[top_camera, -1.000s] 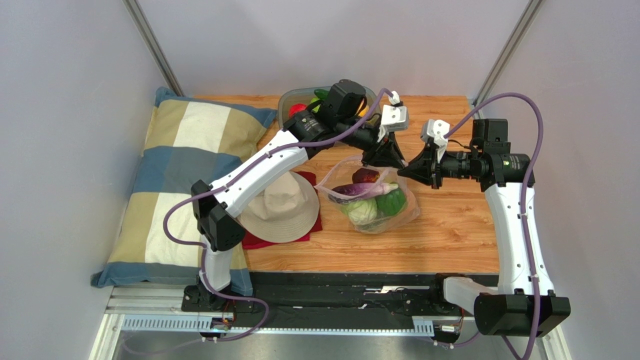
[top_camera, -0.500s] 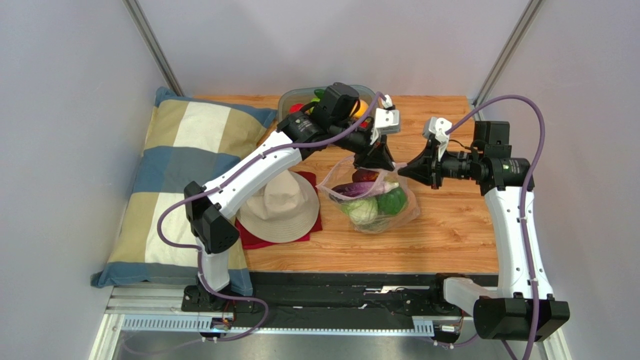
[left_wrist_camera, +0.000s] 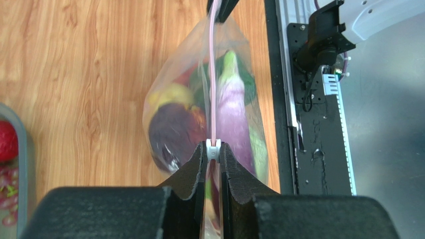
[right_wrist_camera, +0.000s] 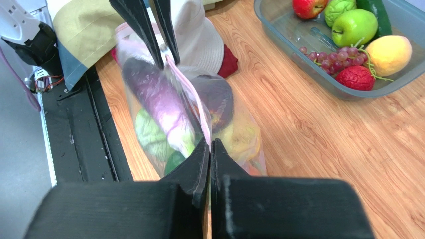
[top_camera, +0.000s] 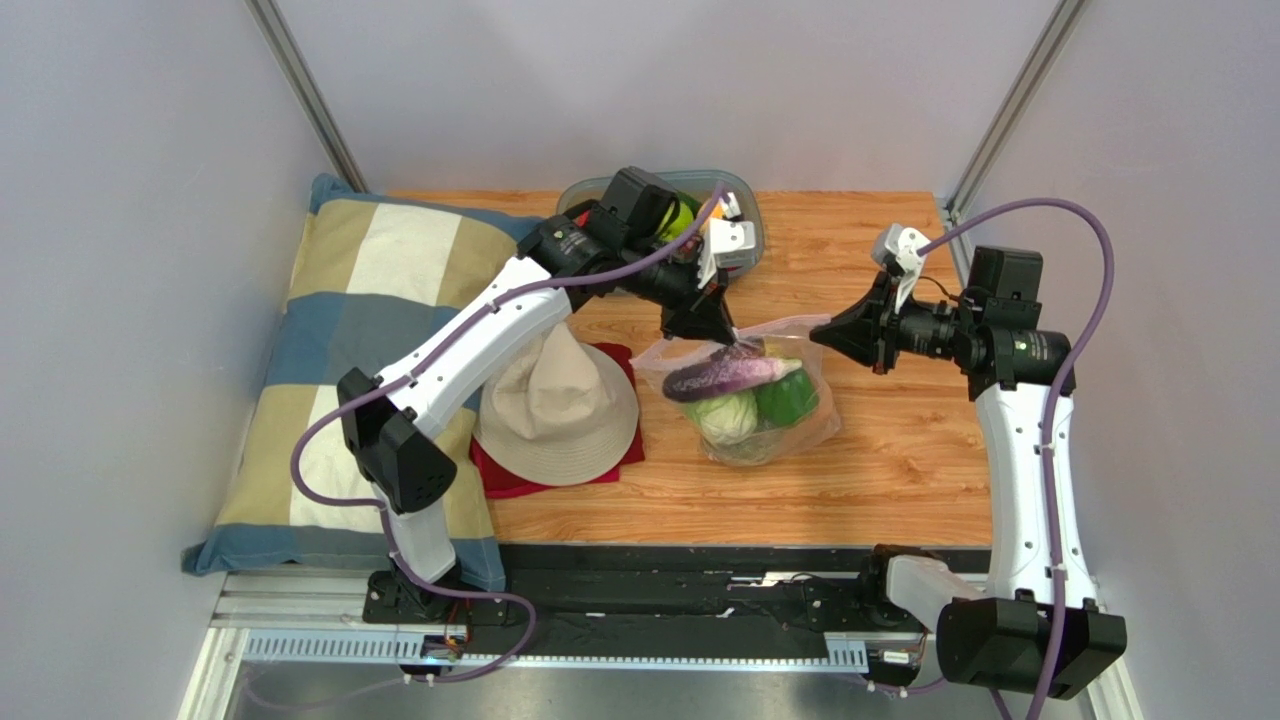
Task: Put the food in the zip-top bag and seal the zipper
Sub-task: Zip the zipper food storage bag at the center of the board.
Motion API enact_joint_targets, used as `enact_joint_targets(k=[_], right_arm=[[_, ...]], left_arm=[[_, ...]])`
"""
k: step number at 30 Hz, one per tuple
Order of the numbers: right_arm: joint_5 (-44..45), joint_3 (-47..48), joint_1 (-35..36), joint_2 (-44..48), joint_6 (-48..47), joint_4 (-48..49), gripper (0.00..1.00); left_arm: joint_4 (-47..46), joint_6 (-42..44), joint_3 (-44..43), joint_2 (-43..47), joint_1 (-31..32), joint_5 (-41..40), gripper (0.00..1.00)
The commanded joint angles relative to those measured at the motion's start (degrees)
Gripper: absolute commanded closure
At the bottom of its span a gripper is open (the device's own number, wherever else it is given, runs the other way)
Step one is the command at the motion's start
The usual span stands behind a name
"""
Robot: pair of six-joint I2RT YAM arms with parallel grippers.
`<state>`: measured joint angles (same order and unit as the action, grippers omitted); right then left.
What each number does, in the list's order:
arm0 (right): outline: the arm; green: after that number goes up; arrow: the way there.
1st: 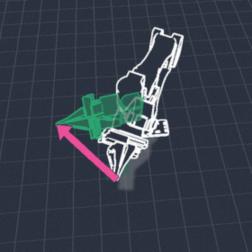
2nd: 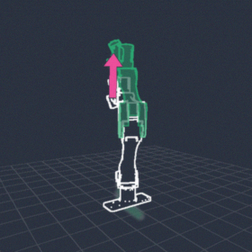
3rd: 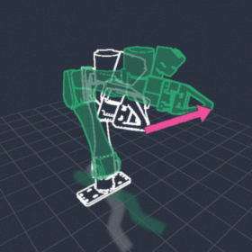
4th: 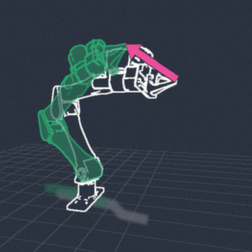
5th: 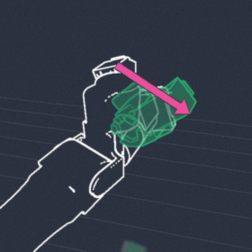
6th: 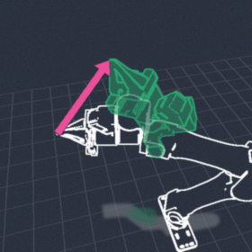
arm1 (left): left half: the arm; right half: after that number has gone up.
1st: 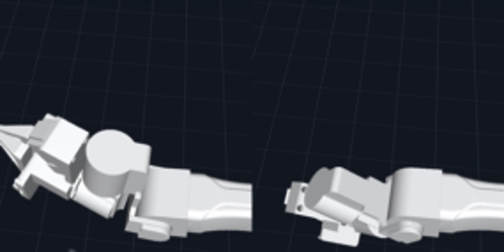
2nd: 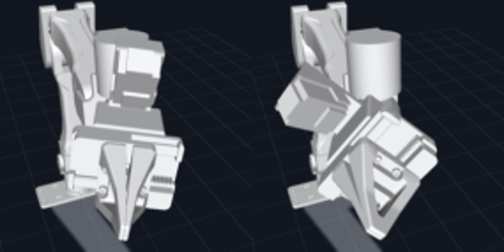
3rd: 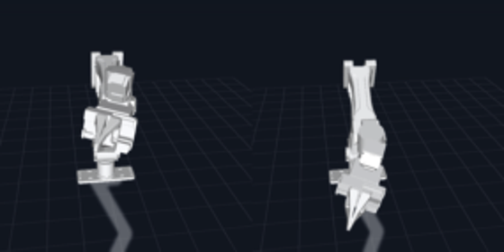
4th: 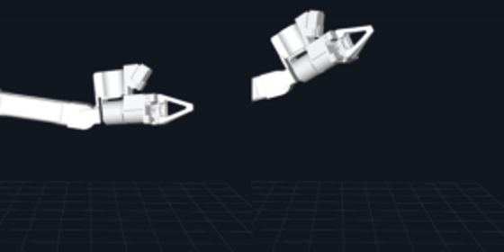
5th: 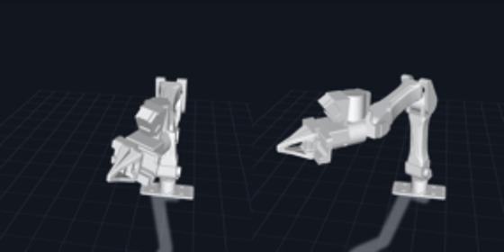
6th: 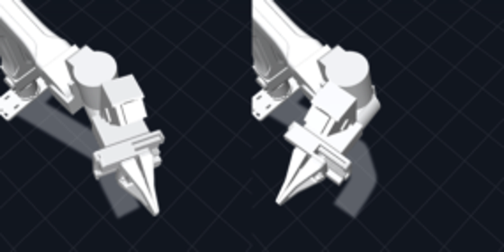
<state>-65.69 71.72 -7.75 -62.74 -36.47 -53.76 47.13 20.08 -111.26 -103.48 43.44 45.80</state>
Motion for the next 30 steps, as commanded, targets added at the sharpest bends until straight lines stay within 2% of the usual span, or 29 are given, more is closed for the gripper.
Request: enact_joint_targets(k=[1,21,24,30], right_arm=[[3.3,-1.3,-3.2,2.1,5.2,5.9,1.00],[6.1,-3.5,-7.7,3.4,9.2,8.5,1.00],[6.2,-3.8,-7.7,3.7,9.3,8.8,1.00],[6.2,-5.5,-7.7,3.2,14.1,16.3,1.00]], left_arm=[[8.3,2.1,0.4,4.8,-3.8,-1.0,0.95],[16.7,10.1,8.2,12.7,-9.7,-4.2,0.92],[15.5,9.5,9.3,13.4,-10.0,-4.7,0.90],[6.7,3.4,9.4,12.3,-10.0,-4.2,1.00]])
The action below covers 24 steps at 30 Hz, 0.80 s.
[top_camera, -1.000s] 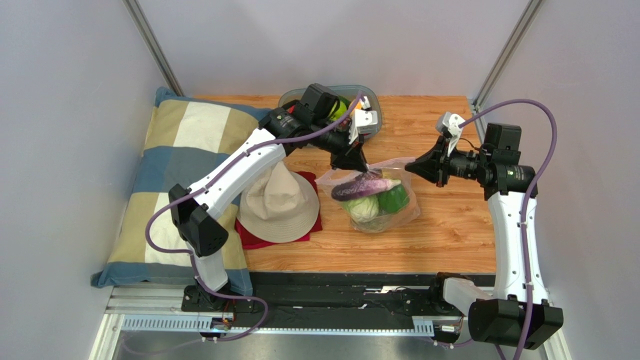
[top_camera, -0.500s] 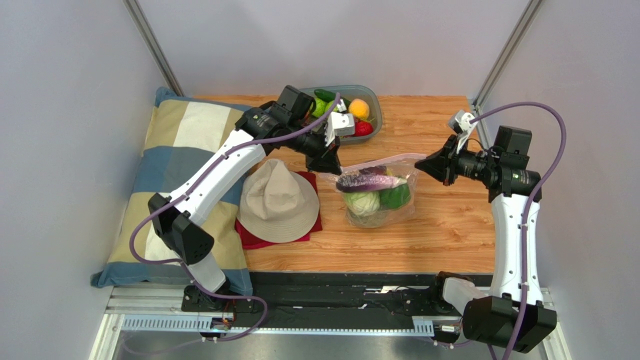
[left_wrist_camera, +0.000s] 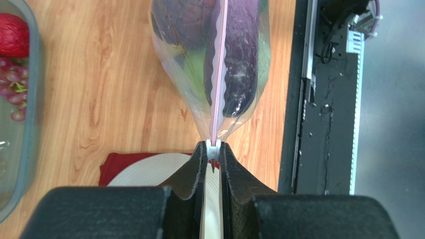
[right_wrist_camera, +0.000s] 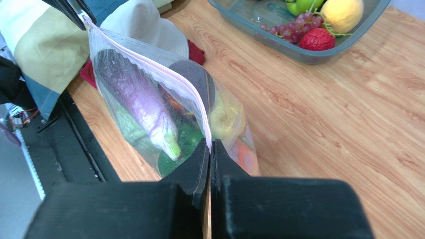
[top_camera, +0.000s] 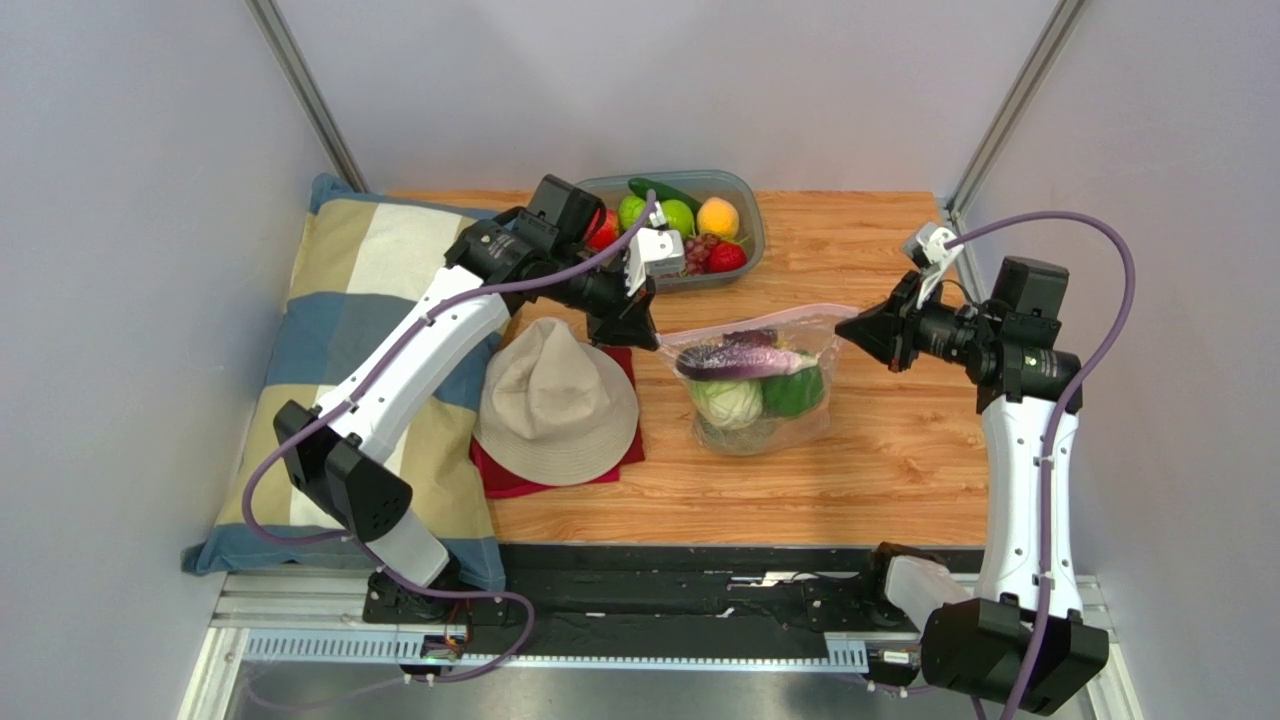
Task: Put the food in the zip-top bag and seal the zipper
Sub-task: Zip the zipper food storage bag at the center of the board, then place the zipper food storage bag at the center of the board.
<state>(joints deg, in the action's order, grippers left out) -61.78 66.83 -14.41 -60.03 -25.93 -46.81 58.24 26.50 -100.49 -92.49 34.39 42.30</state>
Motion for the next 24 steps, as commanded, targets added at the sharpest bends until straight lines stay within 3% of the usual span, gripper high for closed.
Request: enact_joint_targets(k=[1,6,9,12,15,19,24], right_arm=[[2.7,-0.5,-1.1,0.1,4.4,11.7,1.00],[4.4,3.4,-1.8,-3.2,5.2,11.8,1.00],[4.1,2.8,-2.2,-3.4,5.9,12.0,1.00],[3.9,0.7,-2.1,-3.9,9.6,18.0,1.00],[4.6,3.5,-1.8,-7.5,12.9,25.6,1.00],[4.0,10.9,-1.8,-11.9,11.2,23.7,1.00],[1.0,5.5,-0.1,-10.6,4.5,19.0,1.00]], left_arm=[[-4.3,-3.5,-2.5,0.4,-1.1,-1.0,1.00],[1.4,-2.8,-9.0,-3.6,-3.4,1.1,1.00],[-3.7,-4.3,-7.3,-2.9,-3.8,1.5,1.00],[-10.0,-9.0,-8.7,-5.0,-3.7,3.7,1.00],[-10.9,-11.4,-16.1,-10.2,-3.8,1.8,1.00],[-8.6,-7.3,-27.0,-14.9,-4.0,-0.6,1.00],[-10.6,-3.4,-21.0,-13.0,-4.1,-1.7,1.00]])
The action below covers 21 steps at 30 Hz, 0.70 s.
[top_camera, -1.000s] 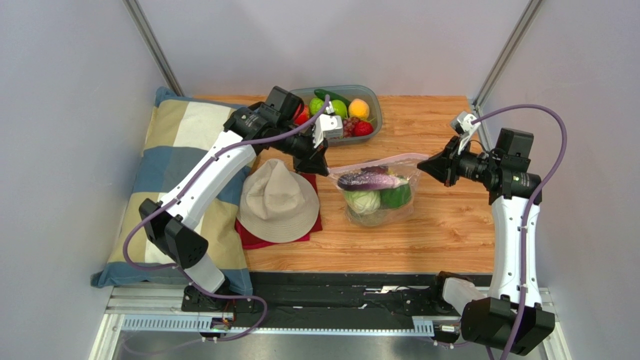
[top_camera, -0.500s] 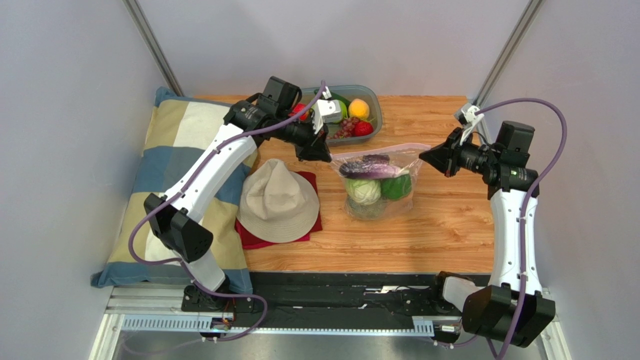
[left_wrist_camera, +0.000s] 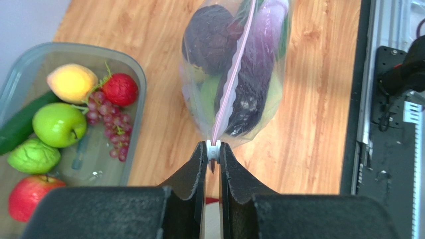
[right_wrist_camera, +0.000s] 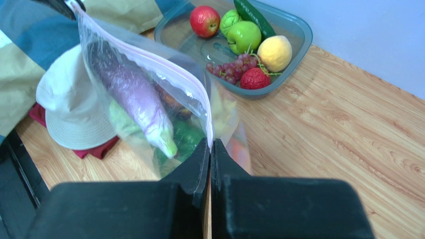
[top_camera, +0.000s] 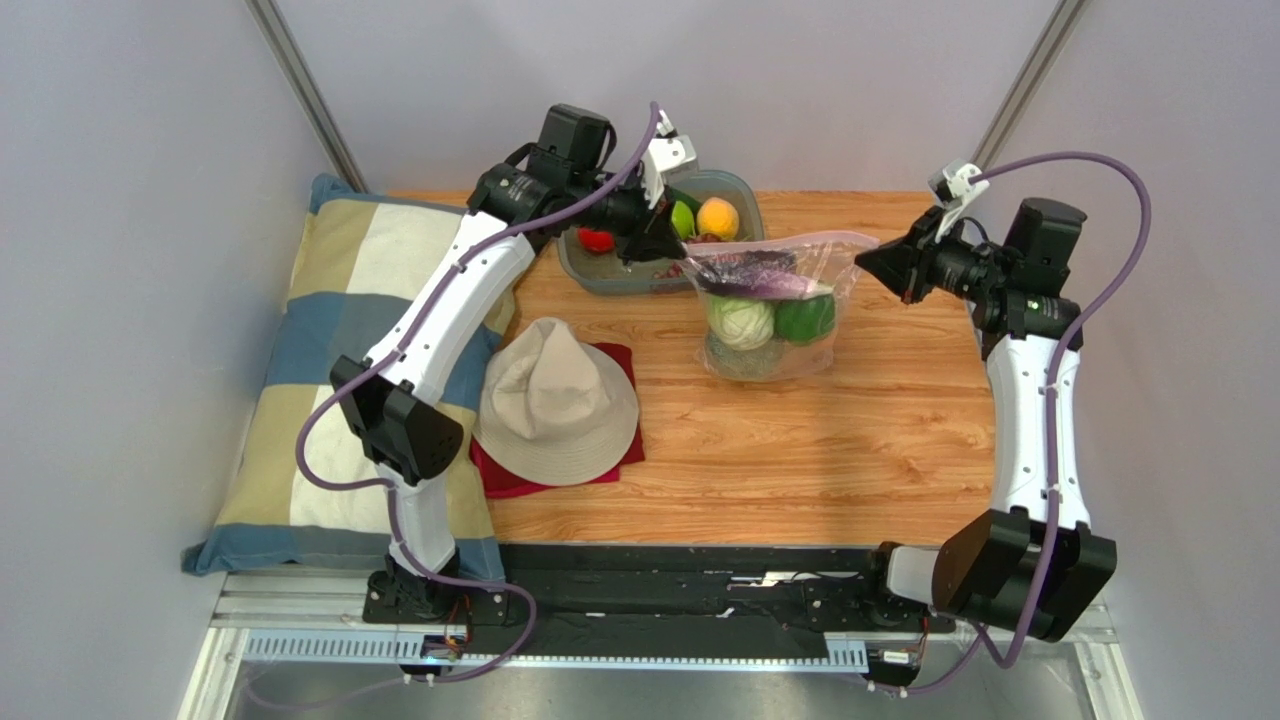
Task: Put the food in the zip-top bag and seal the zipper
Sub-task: Place the zipper food storage bag at the center of the board.
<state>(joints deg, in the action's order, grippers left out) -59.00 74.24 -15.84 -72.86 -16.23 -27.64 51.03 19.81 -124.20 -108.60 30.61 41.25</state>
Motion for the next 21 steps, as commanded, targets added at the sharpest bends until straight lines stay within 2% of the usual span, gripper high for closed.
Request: enact_joint_targets(k=[1,4,5,6,7,8,9,12,15,16,17,19,20,21], right_arm=[[-1.8,-5.3,1.8,2.6,-7.0,-0.5,1.00],[-2.5,-8.4,3.5,4.7,-12.4,-7.2,1.00],[-2.7,-9.6,3.9,5.8,-19.3,-10.5,1.00],[-3.0,-10.0,4.1,6.0,-24.9,-20.3,1.00],[-3.1,-10.3,4.2,6.1,-29.7,-25.2,1.00],[-3.0,-10.9,4.2,5.9,-40.5,-30.5,1.00],[-2.7,-11.1,4.3,5.4,-45.5,-40.3,1.00],[-0.4,-12.5,4.8,4.1,-56.9,-50.5,1.00],[1.8,-13.3,4.8,3.8,-60.7,-54.0,0.74],[2.1,-13.3,4.8,3.9,-62.0,-55.4,0.54],[2.9,-13.2,4.8,3.9,-63.1,-56.8,0.45],[4.1,-13.5,4.8,5.3,-64.5,-59.9,0.29],[5.3,-13.9,4.8,6.1,-63.9,-60.2,0.27],[5.8,-14.2,4.8,7.1,-63.2,-60.3,0.25]], left_arm=[[-4.3,3.0,4.7,3.8,-0.3,-0.7,1.00],[-5.2,2.8,11.0,5.4,-0.2,0.7,1.00],[-5.2,2.7,12.5,6.4,-0.2,1.0,1.00],[-4.9,3.5,15.5,7.1,-0.2,1.5,1.00],[-4.5,4.3,17.0,8.5,-0.2,2.2,1.00],[-4.4,5.0,18.8,9.4,-0.2,3.5,1.00],[-4.3,5.8,22.6,10.2,-0.1,4.0,1.00],[-3.3,9.4,28.8,12.9,0.3,5.2,1.00],[-2.0,12.4,33.4,14.9,1.3,5.0,0.98],[-1.5,13.1,34.1,15.6,1.4,5.1,0.94],[-0.9,13.8,35.0,16.0,1.7,5.5,0.84],[1.1,15.3,37.0,17.4,1.8,5.3,0.71],[1.9,15.9,37.4,17.9,1.9,5.2,0.62],[3.6,16.9,38.1,18.5,1.9,5.2,0.58]])
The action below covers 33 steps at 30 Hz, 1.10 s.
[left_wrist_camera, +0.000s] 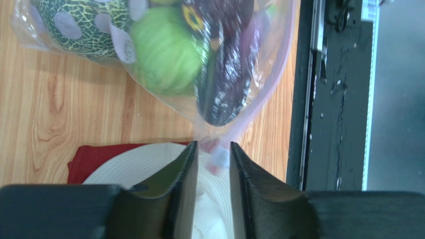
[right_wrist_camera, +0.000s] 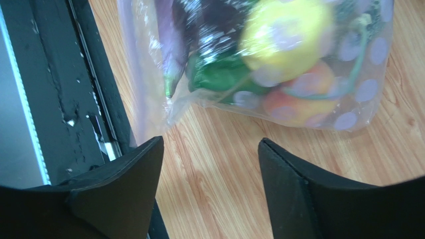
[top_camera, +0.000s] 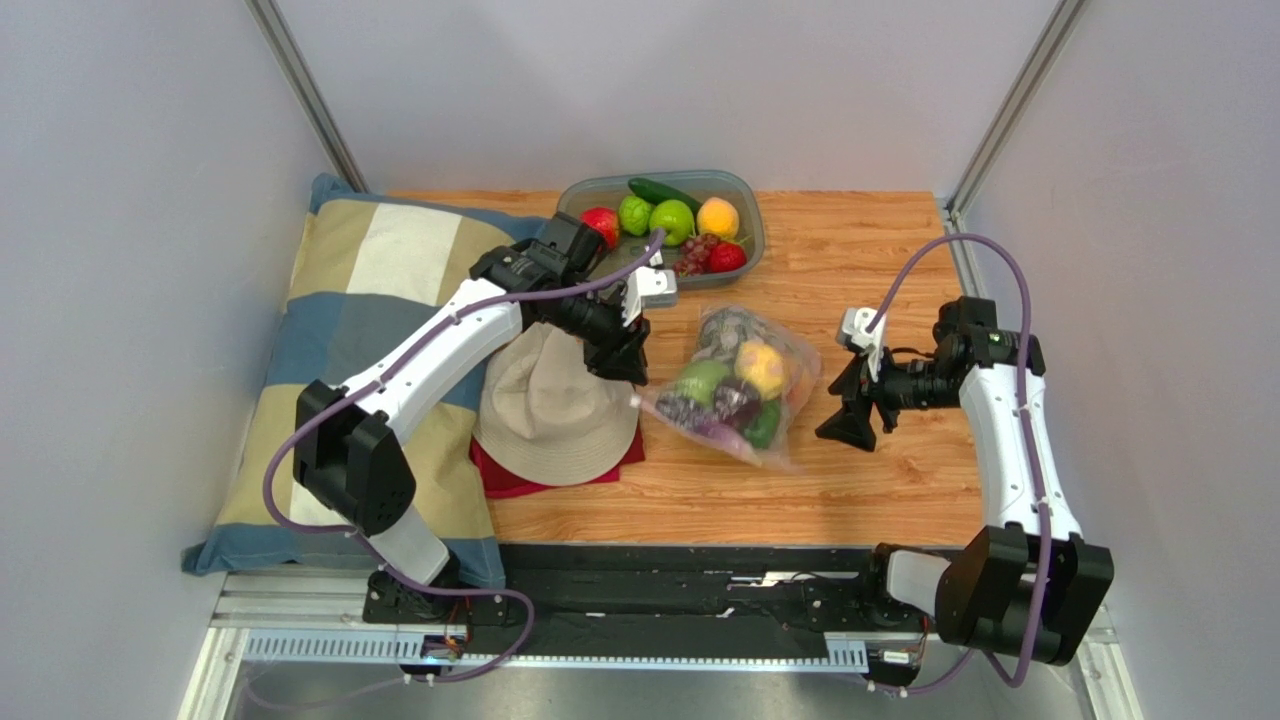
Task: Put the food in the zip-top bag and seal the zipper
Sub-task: Place the zipper food storage bag at the center of the board, then reset both arms
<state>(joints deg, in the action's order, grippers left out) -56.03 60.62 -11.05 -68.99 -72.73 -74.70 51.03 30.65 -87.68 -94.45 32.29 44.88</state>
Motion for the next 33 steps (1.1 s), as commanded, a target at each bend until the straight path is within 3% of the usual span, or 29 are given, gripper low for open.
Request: enact_joint_targets(k=[1,3,5,7,8,10,11,14,17,22,25,29,33], right_arm=[[3.3,-1.1,0.1,5.7,-5.2,-13.2,0.23],[3.6,-1.4,0.1,8.0,-3.8,-12.8,0.19],[3.5,-1.4,0.1,10.9,2.7,-10.7,0.16],[3.6,-0.9,0.1,12.0,10.6,-4.3,0.15],[4.0,0.0,0.1,12.6,19.0,-1.8,0.15],[4.3,1.4,0.0,12.1,27.0,5.3,0.14],[4.4,3.1,0.0,11.2,35.8,7.7,0.14],[5.8,6.9,-0.2,9.2,51.0,16.7,0.13],[7.1,12.1,-0.2,5.1,59.6,22.0,0.13],[14.9,17.2,-0.8,-1.8,67.0,26.1,0.12],[17.4,17.3,-0.8,-5.6,69.7,27.5,0.12],[18.3,14.7,-0.6,-8.0,70.4,29.4,0.12],[19.6,13.3,-0.1,-8.7,70.2,31.3,0.12]], left_arm=[[4.3,6.3,1.9,6.0,0.2,1.8,0.54],[5.6,6.7,3.2,8.0,0.1,2.9,0.12],[5.4,5.8,4.4,11.3,0.2,3.6,0.01],[4.3,0.7,5.2,13.9,-0.3,2.9,0.01],[2.7,-1.5,5.2,14.6,-1.0,4.1,0.01],[-0.2,-10.4,4.5,15.5,-4.6,7.0,0.01],[-3.6,-16.4,3.8,15.5,-6.3,7.8,0.01],[-7.7,-25.5,-3.2,13.9,-11.5,6.3,0.01],[-10.0,-33.6,-8.6,11.3,-16.6,1.8,0.01],[-5.2,-35.1,-14.0,8.2,-23.4,-4.8,0.01],[-1.2,-36.0,-16.0,6.2,-28.2,-4.5,0.01],[-3.0,-37.0,-9.6,7.9,-34.4,-5.2,0.01],[-2.9,-33.8,-5.8,11.4,-35.9,-8.7,0.01]])
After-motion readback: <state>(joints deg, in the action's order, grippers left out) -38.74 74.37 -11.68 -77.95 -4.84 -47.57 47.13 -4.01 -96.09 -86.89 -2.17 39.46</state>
